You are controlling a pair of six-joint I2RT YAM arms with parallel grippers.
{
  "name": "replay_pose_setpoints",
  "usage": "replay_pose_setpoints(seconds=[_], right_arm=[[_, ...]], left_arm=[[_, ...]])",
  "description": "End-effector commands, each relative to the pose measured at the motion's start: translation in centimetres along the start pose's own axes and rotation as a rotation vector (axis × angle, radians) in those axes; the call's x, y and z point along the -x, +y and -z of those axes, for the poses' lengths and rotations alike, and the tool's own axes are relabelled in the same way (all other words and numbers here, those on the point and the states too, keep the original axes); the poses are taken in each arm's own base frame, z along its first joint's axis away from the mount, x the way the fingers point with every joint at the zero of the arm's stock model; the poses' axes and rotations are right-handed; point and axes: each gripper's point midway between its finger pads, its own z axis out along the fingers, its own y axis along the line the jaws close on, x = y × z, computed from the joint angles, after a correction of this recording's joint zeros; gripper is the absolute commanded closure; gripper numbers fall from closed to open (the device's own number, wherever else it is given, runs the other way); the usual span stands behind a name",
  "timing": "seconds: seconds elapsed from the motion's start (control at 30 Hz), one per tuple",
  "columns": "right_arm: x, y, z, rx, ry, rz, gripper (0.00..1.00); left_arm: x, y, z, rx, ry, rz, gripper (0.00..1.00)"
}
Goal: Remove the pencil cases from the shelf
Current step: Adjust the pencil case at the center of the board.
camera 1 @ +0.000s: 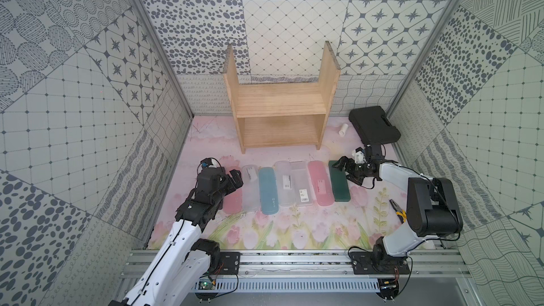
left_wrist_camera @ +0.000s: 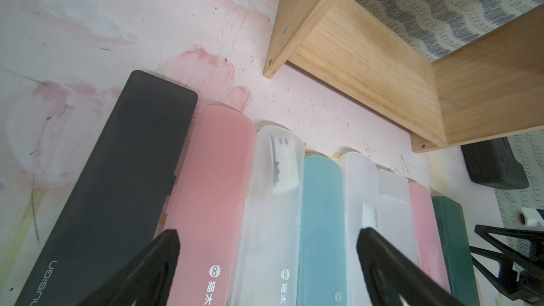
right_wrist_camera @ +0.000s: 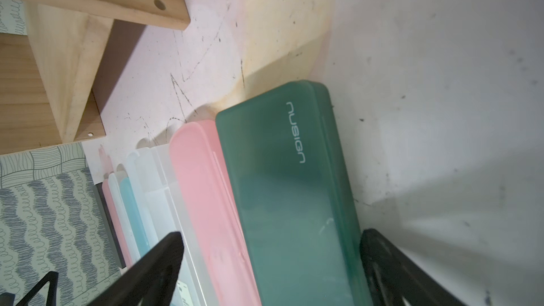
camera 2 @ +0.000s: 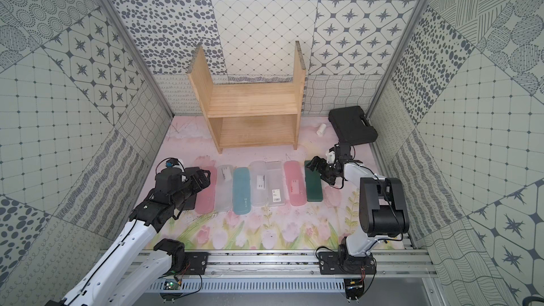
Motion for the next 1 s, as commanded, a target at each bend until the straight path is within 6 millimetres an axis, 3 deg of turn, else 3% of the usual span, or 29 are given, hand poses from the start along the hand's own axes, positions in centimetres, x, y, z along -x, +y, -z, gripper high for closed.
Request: replay_pose_setpoints(seconds=[0.0, 0.47, 0.97], right_arm=[[0.1, 1.6, -0.6, 0.059, 0.014, 0.021, 0.02], [-2.3, 3.7, -2.2, 0.079, 0.079, 0.048, 0.02], [-4.1, 3.3, -1.9, 0.051, 0.076, 0.0, 0.02]], left_arm=[[-0.2, -0.5, 0.3, -0.043, 0.008, 0.017, 0.01], [-0.2, -1.5, 0.9, -0.11, -0.004, 0.0, 0.01], [0.0, -2.0, 1.0, -0.138, -0.015, -0.01, 0.01]])
